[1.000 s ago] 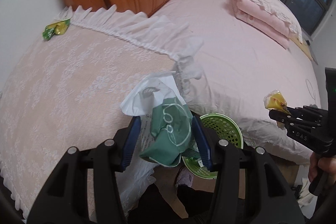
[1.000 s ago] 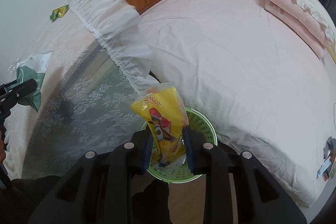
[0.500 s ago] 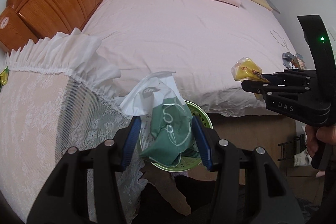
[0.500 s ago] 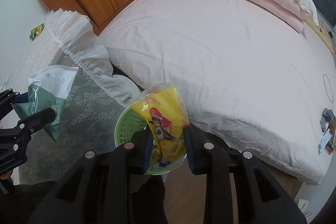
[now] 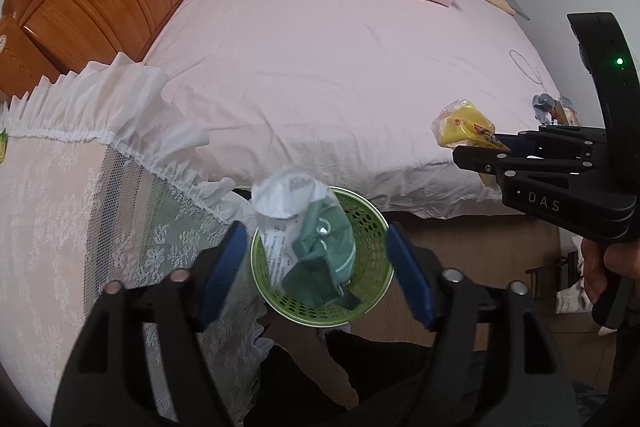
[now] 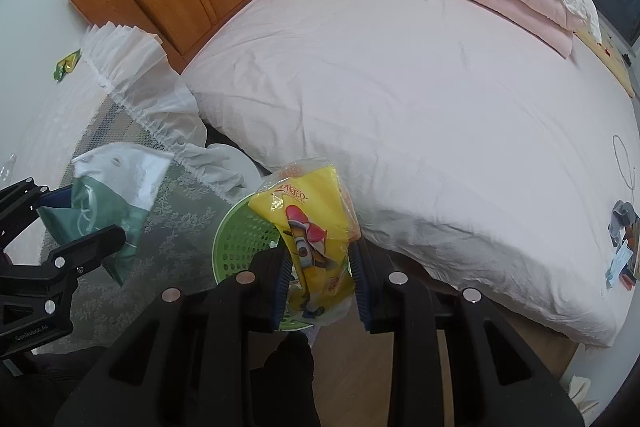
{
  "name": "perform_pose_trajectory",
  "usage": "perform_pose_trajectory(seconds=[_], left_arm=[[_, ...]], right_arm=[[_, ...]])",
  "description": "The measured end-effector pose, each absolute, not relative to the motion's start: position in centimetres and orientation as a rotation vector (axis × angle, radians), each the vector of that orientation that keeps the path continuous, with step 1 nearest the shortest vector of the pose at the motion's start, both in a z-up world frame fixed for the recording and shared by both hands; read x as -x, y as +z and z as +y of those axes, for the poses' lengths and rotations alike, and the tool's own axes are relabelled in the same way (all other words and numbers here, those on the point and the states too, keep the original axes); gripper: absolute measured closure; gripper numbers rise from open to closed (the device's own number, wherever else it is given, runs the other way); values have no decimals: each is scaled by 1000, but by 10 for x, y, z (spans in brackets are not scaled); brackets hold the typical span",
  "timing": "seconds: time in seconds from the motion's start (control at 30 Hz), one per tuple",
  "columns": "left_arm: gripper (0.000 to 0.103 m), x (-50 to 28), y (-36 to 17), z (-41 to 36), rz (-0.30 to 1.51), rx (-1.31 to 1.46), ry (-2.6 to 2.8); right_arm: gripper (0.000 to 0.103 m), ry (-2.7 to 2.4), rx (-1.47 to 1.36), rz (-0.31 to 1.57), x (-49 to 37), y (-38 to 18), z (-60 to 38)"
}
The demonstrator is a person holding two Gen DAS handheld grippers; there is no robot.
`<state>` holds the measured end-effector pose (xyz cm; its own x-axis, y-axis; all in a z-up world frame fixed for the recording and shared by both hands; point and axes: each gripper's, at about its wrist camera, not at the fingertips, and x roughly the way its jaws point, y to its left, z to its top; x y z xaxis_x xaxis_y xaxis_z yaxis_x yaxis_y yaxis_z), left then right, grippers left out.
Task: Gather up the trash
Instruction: 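Carry both items over the green basket and open both tools, then move the right tool to the bed and grasp the green-yellow drink pouch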
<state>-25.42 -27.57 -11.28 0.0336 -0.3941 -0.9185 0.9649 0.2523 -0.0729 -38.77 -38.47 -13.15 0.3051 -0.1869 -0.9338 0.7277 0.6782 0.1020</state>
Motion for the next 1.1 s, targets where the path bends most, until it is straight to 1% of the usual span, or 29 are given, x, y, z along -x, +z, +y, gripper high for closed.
perform_pose_trajectory(seconds=[0.07, 0.13, 0.23, 0.63, 0.7, 0.73, 0.77, 0.8, 0.83, 0.87, 1.1], left_arm=[[20, 253, -110, -274, 1029, -700, -1195], [13, 251, -107, -272, 1020, -687, -1177], [8, 242, -104, -267, 1017, -670, -1141], [8, 205, -90, -234, 1015, -577, -997], [8, 200, -90, -231, 1021, -565, -980], [8, 198, -89, -229, 1024, -559, -971], [8, 196, -90, -227, 1026, -555, -964], [8, 195, -89, -225, 1027, -552, -956], [8, 194, -90, -223, 1027, -549, -949], [8, 192, -90, -221, 1029, -545, -943], [8, 186, -88, -214, 1034, -522, -922]], right_arm=[[74, -649, -578, 1102, 387, -131, -383], [74, -647, -578, 1102, 387, -131, -381], [74, -641, -577, 1105, 387, -131, -379], [73, -577, -579, 1130, 370, -138, -364], [64, -559, -576, 1145, 364, -141, -359], [49, -562, -572, 1149, 362, -142, -357], [28, -569, -568, 1149, 359, -143, -355], [20, -587, -560, 1147, 358, -143, -354], [8, -606, -554, 1144, 356, -142, -352], [4, -613, -555, 1145, 355, -142, -351], [3, -611, -578, 1170, 350, -147, -353]])
